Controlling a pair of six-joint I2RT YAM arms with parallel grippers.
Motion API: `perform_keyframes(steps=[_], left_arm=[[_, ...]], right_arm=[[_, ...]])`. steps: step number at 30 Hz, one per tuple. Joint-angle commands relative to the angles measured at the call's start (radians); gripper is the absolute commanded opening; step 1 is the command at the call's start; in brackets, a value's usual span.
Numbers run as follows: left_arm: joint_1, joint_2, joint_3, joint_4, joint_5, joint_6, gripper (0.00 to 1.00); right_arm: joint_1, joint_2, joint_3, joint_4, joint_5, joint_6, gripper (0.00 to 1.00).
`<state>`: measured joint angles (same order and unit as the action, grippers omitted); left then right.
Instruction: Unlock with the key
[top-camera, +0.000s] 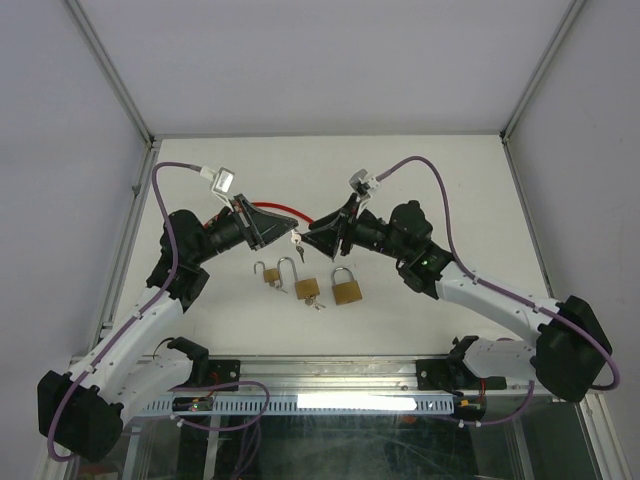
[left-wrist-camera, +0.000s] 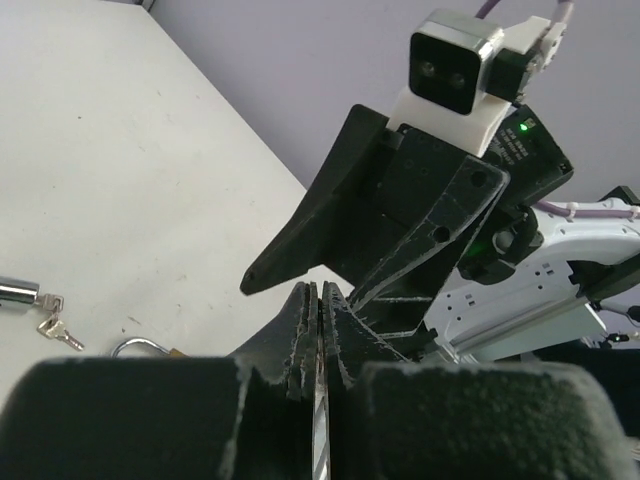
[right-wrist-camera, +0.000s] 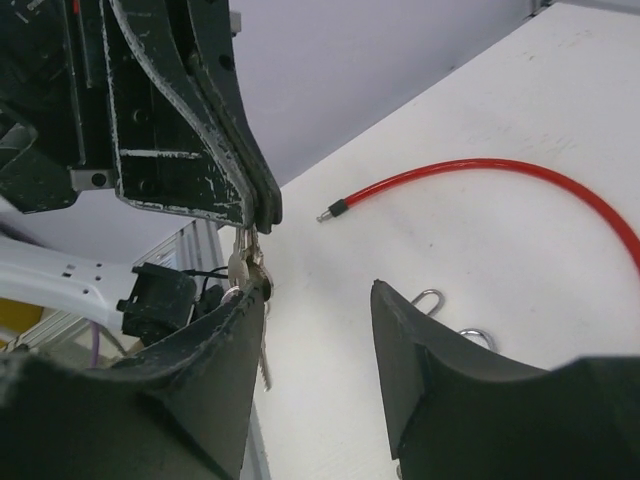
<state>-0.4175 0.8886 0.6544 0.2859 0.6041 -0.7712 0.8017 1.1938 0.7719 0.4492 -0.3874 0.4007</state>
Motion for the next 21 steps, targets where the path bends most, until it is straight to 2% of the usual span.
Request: perform_keyframes(steps=[1, 6, 15, 21], left_arm=[[0.002, -0.022, -0.002, 0.123, 0.04, -0.021, 0.0], [0.002, -0.023, -0.01, 0.125, 0.02, -0.025, 0.0], [0.002, -0.019, -0.025, 0.149, 0.024, -0.043, 0.0], [0.002, -0.007, -0.031, 0.168, 0.039, -0.068, 0.0]], right_arm=[[-0.002, 0.03, 0.026, 0.142, -0.13, 0.059, 0.49], [-0.005, 0.039, 0.019, 0.196, -0.174, 0.082, 0.46], [-0.022, 0.013, 0.008, 0.186, -0.157, 0.077, 0.4], [-0.022, 0.064, 0.016, 0.29, -0.203, 0.128, 0.38]])
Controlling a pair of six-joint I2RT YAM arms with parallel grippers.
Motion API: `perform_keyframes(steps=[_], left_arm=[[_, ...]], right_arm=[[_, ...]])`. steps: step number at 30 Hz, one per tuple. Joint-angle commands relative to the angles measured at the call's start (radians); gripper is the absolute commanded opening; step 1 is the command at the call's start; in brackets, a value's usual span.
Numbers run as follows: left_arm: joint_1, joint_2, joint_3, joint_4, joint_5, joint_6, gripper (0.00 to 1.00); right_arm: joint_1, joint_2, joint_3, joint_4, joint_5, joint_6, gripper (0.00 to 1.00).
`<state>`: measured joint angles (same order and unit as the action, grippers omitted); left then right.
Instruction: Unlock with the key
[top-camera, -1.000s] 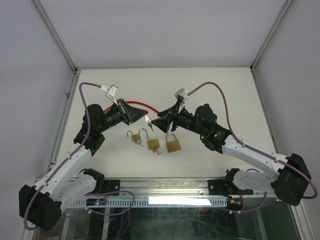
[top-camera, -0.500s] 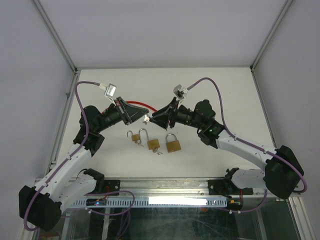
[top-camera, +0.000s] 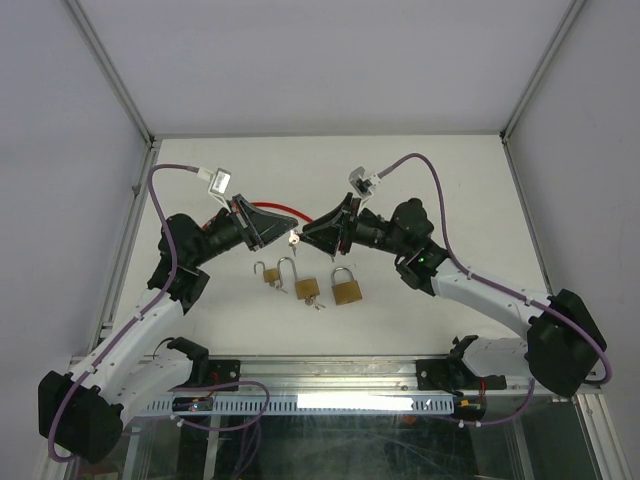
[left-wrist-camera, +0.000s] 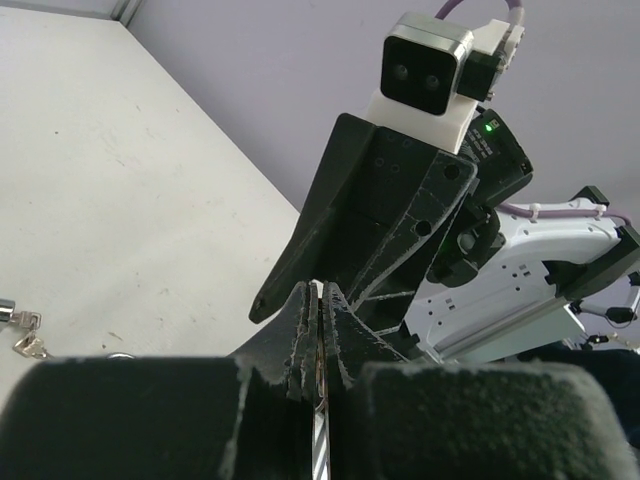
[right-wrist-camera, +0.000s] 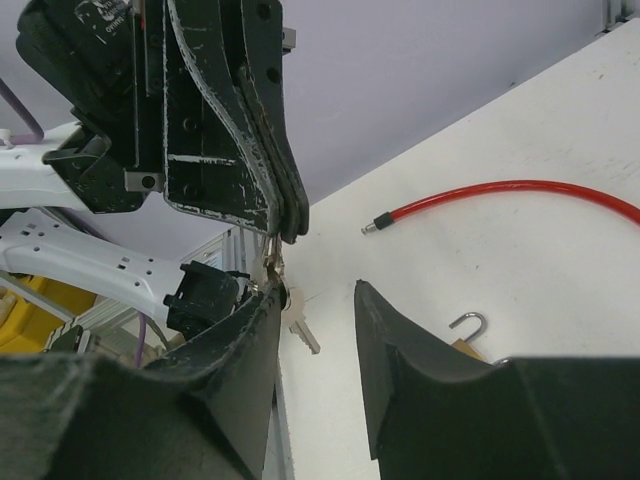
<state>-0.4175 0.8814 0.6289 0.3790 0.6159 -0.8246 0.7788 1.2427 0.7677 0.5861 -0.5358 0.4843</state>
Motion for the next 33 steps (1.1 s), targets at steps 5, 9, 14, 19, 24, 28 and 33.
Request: perform_keyframes(steps=[5, 9, 14, 19, 24, 28, 33], left_arm=[[0.001, -0.005, -0.019, 0.078, 0.028, -0.027, 0.0], [0.001, -0.007, -0.024, 0.086, 0.026, -0.036, 0.0], [0.001, -0.01, -0.027, 0.078, 0.0, -0.038, 0.0], [0.003, -0.046, -0.053, 0.048, -0.094, -0.039, 0.0], [0.002, -0.088, -0.082, 0.036, -0.195, -0.052, 0.0], [0.002, -0.081, -0.089, 0.058, -0.217, -0.076, 0.0], [0.001, -0.06, -0.101, 0.092, -0.208, -0.139, 0.0]], right_arm=[[0.002, 0.047, 0.04, 0.179, -0.083, 0.051, 0.35], [0.001, 0.066, 0.054, 0.185, -0.102, 0.055, 0.26], [0.001, 0.057, 0.046, 0.2, -0.111, 0.062, 0.0], [0.0, -0.025, -0.01, 0.133, 0.047, 0.052, 0.0], [0.002, -0.087, -0.038, 0.067, 0.1, 0.088, 0.0], [0.013, -0.111, -0.063, 0.071, 0.139, 0.128, 0.0], [0.03, -0.1, -0.068, 0.073, 0.155, 0.138, 0.0]])
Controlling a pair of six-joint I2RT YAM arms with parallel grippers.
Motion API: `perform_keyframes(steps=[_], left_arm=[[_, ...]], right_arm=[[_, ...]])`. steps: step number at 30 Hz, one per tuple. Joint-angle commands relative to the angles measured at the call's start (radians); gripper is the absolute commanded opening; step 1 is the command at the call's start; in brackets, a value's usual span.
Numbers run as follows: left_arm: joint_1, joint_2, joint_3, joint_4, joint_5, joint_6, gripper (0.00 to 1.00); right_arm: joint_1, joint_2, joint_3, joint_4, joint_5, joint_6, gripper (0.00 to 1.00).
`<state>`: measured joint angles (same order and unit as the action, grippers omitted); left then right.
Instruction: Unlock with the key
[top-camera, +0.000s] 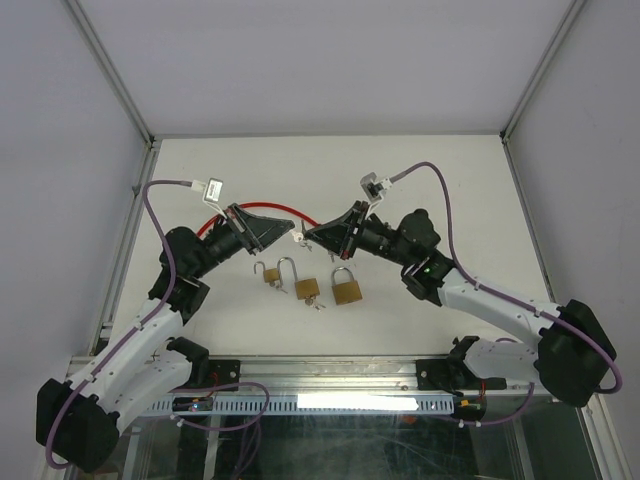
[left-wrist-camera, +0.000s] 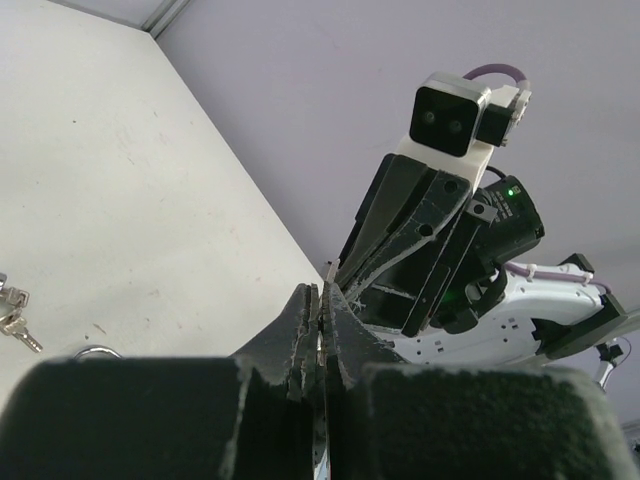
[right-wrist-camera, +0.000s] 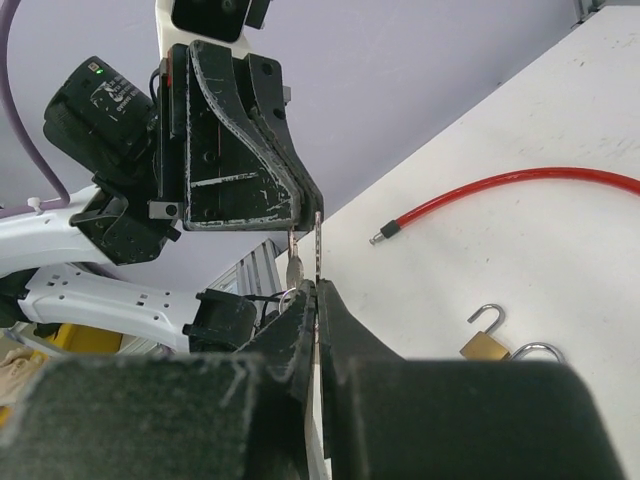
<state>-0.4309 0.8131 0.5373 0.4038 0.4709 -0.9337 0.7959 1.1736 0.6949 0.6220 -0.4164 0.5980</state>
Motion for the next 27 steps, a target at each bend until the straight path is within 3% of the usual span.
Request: perform_keyframes(steps=[1, 5, 7, 13, 18, 27], left_arm=[[0.014, 0.012, -0.008, 0.066, -0.059, -0.034, 0.0], [0.015, 0.009, -0.012, 0.055, -0.075, -0.03, 0.0], [0.014, 0.007, -0.011, 0.042, -0.08, -0.015, 0.0], [0.014, 0.027, 0.009, 0.021, -0.049, 0.043, 0.0], [0.014, 0.052, 0.036, 0.032, -0.001, 0.055, 0.0], [0.014, 0.058, 0.061, 0.038, 0.035, 0.033, 0.0]], right_arm=[[0.016, -0.027, 0.005, 0.036, 0.043, 0.029, 0.0], [0.02, -0.036, 0.001, -0.008, 0.147, 0.072, 0.03], [0.02, -0.068, -0.001, -0.067, 0.193, 0.045, 0.18], [0.02, -0.129, 0.011, -0.188, 0.184, -0.064, 0.43], [0.023, -0.08, 0.055, -0.151, 0.033, -0.091, 0.5], [0.032, 0.027, 0.118, -0.051, 0.028, -0.085, 0.54]])
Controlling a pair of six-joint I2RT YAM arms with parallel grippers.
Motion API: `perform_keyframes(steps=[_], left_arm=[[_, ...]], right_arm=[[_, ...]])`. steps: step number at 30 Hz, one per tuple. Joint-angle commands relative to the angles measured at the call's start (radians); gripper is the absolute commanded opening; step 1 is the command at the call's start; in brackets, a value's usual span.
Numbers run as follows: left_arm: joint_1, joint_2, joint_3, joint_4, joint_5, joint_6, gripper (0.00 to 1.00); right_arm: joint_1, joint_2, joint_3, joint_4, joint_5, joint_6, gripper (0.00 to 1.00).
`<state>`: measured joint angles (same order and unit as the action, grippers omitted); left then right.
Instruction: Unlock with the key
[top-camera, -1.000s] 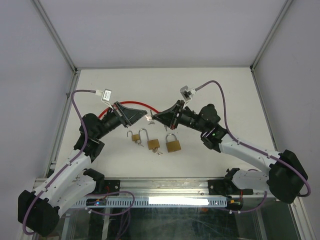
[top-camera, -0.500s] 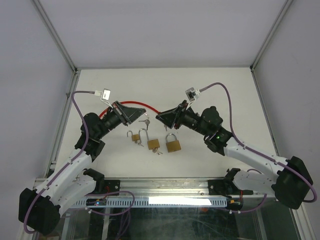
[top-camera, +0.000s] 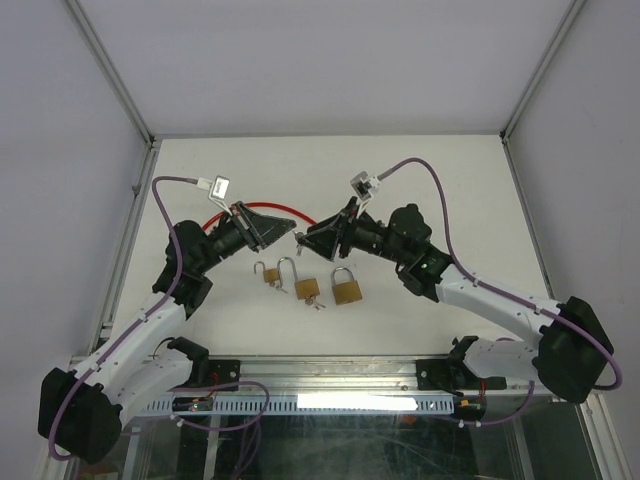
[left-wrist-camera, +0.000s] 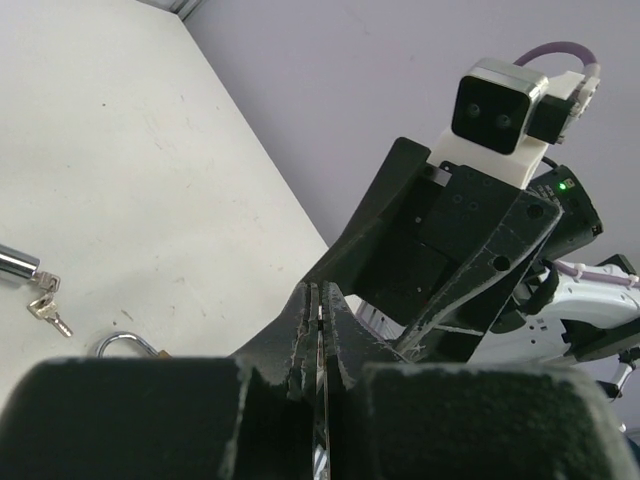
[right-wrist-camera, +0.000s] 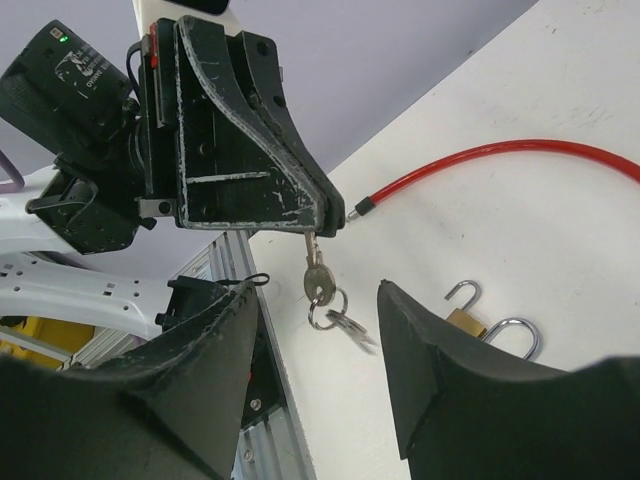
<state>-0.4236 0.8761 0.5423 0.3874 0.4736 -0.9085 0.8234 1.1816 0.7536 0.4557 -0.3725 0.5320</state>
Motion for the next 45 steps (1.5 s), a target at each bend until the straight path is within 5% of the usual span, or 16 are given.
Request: perform_keyframes(steps=[1, 20, 45], left_arm=[[0.006, -0.005, 0.058, 0.056, 0.035, 0.008, 0.0], [0.005, 0.017, 0.069, 0.092, 0.033, -0.066, 0.0], [0.006, 0.012, 0.066, 0.12, 0.048, -0.096, 0.0]], right_arm=[[0.005, 0.027, 0.065, 0.122, -0.021, -0.017, 0.54], [0.003, 0.062, 0.039, 0.232, -0.11, 0.032, 0.24], [0.003, 0.061, 0.011, 0.251, -0.116, 0.052, 0.25]])
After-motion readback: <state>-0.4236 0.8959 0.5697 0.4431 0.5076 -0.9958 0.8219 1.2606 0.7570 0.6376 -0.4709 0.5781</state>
